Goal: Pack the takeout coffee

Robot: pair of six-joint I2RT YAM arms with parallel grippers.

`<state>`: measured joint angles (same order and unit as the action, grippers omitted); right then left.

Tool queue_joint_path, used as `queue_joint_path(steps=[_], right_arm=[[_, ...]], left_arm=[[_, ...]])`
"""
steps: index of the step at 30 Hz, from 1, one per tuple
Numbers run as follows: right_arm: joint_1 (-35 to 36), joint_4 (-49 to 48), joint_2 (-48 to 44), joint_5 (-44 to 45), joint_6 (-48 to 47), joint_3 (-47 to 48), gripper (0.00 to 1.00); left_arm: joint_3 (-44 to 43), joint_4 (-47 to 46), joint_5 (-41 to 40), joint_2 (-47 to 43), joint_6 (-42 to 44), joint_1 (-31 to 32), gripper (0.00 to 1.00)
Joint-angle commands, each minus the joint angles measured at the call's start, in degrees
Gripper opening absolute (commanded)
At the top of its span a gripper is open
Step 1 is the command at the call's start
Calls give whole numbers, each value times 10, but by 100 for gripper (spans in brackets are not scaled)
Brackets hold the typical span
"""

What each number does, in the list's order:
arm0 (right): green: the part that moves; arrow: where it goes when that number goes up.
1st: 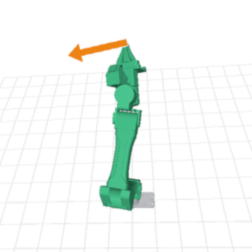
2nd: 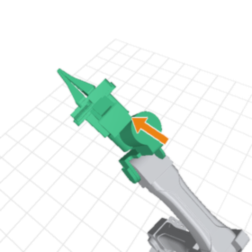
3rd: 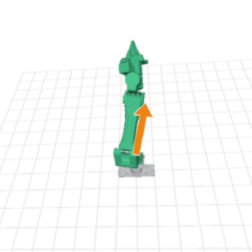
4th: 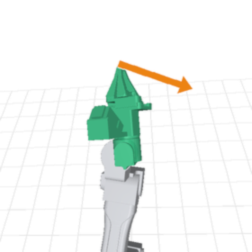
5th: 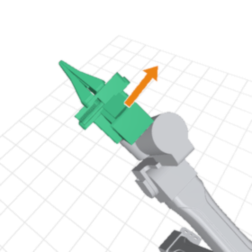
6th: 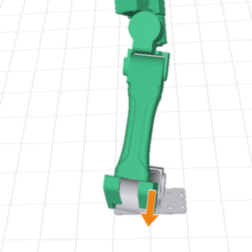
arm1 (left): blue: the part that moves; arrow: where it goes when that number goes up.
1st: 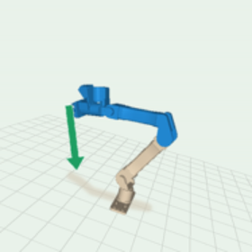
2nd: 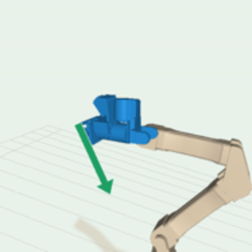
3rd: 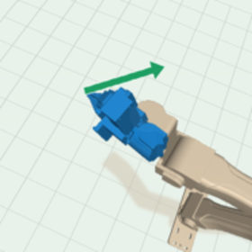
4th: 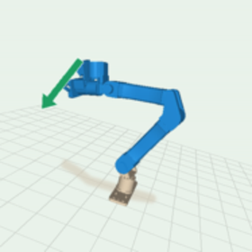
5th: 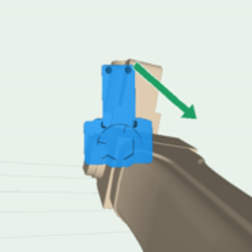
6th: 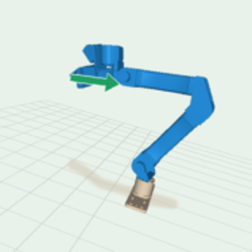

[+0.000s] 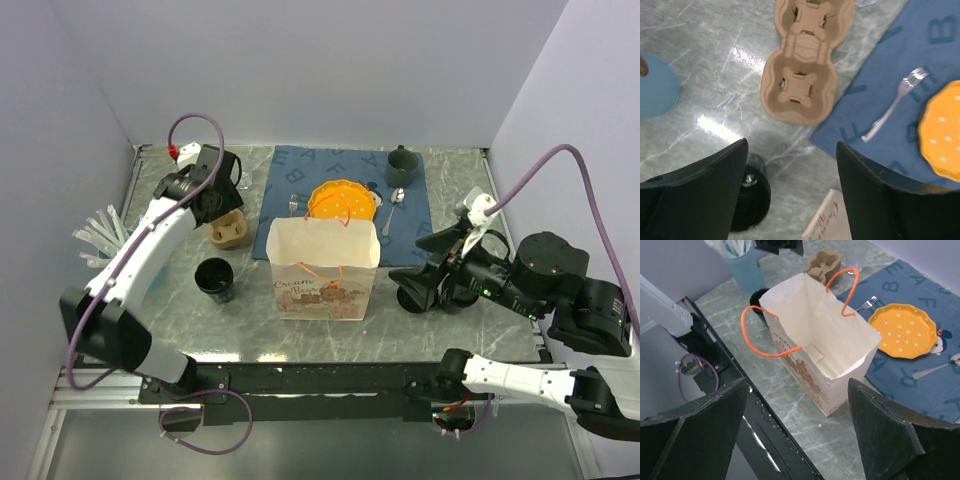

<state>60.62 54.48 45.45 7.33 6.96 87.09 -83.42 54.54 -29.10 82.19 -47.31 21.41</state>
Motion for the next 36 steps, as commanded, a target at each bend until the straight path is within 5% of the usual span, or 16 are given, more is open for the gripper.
queue_joint_path(steps=[1,13,36], right_arm=[[3,-13,-12,35,3,-19,88],[2,5,59,54,-7,-10,89],[1,-1,116,85,-45,14,90]], left_arm=[[-24,-49,57,65,74,-43,75],[-162,-76,135,272,155,-125,64],[-186,-90,171,353,209,-142,56]])
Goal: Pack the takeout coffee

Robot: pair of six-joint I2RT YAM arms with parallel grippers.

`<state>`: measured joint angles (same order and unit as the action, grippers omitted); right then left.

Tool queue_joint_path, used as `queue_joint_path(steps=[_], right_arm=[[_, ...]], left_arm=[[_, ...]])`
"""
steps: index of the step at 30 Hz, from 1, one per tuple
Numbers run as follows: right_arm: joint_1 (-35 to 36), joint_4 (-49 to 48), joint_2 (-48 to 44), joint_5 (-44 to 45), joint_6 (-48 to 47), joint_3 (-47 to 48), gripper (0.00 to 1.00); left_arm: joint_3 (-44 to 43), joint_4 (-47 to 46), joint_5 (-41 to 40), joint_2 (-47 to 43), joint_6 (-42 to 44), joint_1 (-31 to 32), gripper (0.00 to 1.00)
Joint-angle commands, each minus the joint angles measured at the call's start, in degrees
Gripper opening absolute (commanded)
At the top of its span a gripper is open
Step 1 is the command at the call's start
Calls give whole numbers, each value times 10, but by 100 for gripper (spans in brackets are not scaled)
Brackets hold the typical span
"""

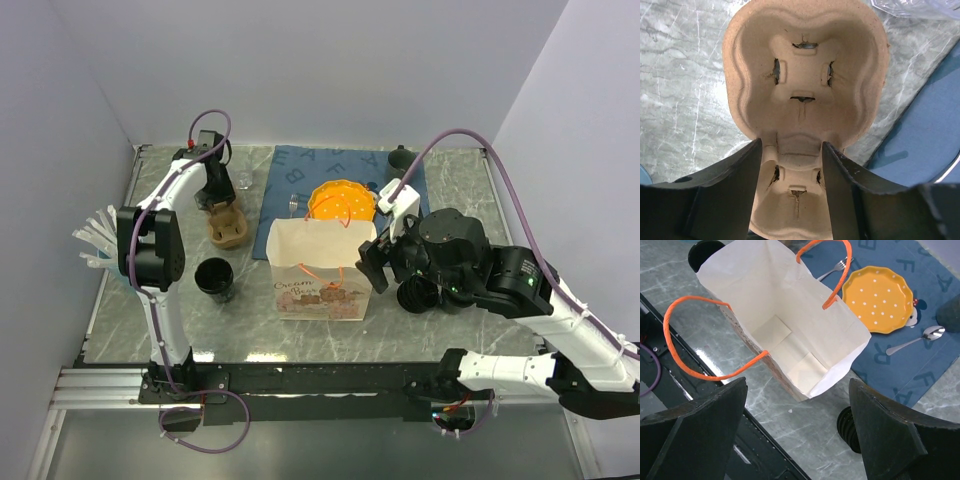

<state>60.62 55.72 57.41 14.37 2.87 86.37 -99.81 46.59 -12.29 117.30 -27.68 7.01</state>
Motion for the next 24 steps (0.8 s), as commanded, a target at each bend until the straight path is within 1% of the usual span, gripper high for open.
queue_joint_path(steps=[1,7,14,16,20,22,24], right_arm=[[1,-12,-4,15,-5,18,90],[1,-11,-2,23,-11,15,90],[1,-12,4,24,-13,15,90],[1,-12,3,25,-14,15,90],[1,-8,6,27,-16,17,90],[2,-9,5,29,-16,17,91],[2,-10,4,29,-18,16,91]], left_arm=[[-22,-11,4,6,12,2,55],[-27,-6,19,10,12,2,49],[-42,10,25,20,14,2,47],[-43,9,25,21,14,2,44],[-46,14,29,17,16,2,40],[-50,20,28,16,16,2,34],[-58,31,25,14,15,2,31]])
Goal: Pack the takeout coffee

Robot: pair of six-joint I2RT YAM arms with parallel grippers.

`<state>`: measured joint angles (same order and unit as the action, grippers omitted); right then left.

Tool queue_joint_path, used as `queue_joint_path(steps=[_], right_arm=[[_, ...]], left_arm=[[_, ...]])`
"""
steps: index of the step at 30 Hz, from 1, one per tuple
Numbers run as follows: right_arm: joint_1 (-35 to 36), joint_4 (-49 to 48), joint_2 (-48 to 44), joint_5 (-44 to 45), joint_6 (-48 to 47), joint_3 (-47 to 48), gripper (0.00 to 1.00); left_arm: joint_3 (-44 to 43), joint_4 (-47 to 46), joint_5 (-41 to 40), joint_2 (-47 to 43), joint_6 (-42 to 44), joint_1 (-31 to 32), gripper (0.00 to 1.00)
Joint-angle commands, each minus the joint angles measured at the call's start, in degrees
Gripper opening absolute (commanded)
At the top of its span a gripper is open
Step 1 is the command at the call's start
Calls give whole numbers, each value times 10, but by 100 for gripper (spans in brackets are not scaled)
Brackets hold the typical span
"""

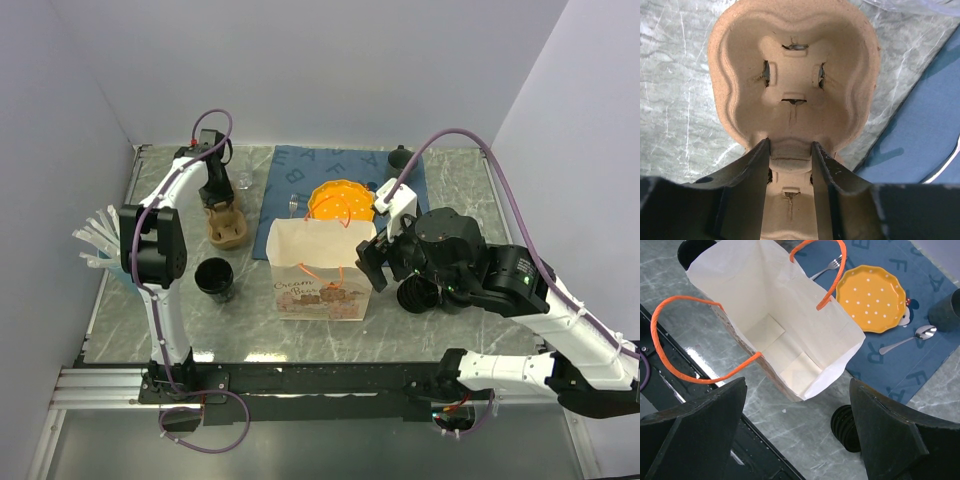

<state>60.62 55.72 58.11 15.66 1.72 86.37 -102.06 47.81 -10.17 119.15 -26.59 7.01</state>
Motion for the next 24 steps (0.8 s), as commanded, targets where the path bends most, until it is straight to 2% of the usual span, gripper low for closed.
queue_joint_path(steps=[1,11,17,22,24], right_arm=[[2,-11,-3,17,-7,17,91],[2,-15,3,14,-7,13,92],[1,-12,10,14,-11,25,92],[2,-18,9,3,-12,36,92],[1,-20,7,5,-13,39,92]], left_arm=[[-40,23,2,-6,4,2,32],[-89,58,4,-27,9,2,38],[-104,77,1,-33,12,2,35],[-97,57,25,-98,36,4,34],[-93,44,58,-131,44,7,34]])
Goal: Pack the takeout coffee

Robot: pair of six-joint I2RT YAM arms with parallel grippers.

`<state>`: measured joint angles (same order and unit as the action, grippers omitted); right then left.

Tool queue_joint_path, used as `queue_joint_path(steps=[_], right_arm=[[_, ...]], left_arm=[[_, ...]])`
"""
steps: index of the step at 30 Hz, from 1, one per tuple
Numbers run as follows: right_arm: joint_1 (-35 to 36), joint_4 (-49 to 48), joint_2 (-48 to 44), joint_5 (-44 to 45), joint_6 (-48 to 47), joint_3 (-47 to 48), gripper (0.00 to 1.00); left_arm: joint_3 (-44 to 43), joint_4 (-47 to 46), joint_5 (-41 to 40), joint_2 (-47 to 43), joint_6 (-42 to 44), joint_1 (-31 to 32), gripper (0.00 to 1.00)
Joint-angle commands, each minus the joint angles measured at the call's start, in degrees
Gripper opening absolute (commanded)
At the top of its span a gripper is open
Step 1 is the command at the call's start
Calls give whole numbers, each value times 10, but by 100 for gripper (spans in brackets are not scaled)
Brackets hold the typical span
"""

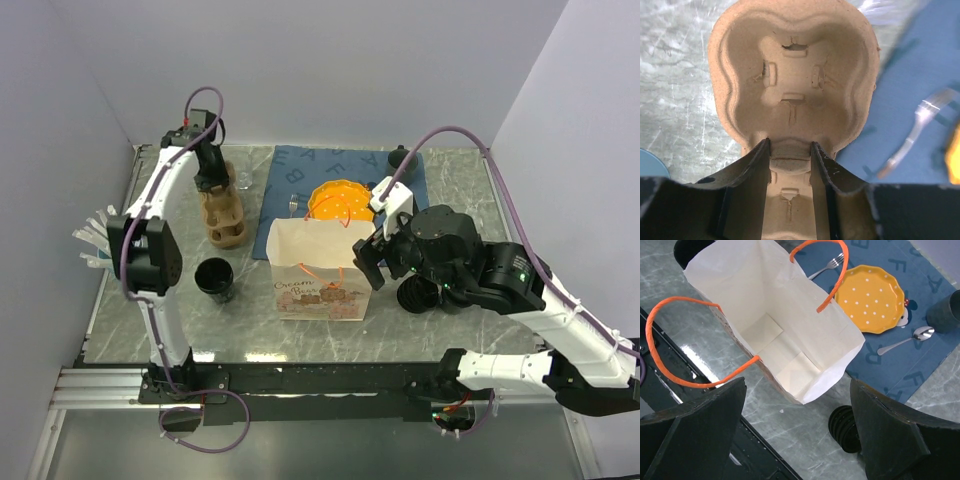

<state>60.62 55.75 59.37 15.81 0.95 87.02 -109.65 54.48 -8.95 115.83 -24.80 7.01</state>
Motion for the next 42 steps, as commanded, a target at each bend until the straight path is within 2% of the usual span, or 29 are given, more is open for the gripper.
queue_joint_path(steps=[1,6,10,12,18,25,29,31,34,35,37,39,42], right_arm=[[1,-20,-7,4,-4,34,92],[1,-13,-11,4,-3,47,92],[1,-17,-26,23,5,37,91],[-4,-17,-32,-1,4,25,92],[-27,32,-19,-57,62,75,90],[-35,38,-46,-41,113,57,88],[-58,55,-33,-28,154,88,87],[-95,51,-18,-53,157,101,86],[-174,33,2,-135,163,109,85],[-196,27,13,-188,157,111,85],[-241,13,21,-222,152,115,85],[-263,-5,29,-287,127,109,85],[-270,-27,45,-338,81,104,84]], left_arm=[[-16,-26,59,-110,35,9,34],[-22,-19,129,-173,48,23,33],[-40,-7,150,-220,68,50,33],[-56,-6,158,-252,76,75,33],[-122,34,188,-293,124,178,35],[-102,48,221,-344,174,259,32],[-88,36,263,-368,208,264,32],[-74,26,292,-375,229,264,31],[-62,19,337,-380,269,264,30],[-60,20,344,-380,277,264,29],[-55,17,365,-384,300,265,28],[-46,7,379,-391,314,264,28],[-17,-29,398,-409,317,265,28]])
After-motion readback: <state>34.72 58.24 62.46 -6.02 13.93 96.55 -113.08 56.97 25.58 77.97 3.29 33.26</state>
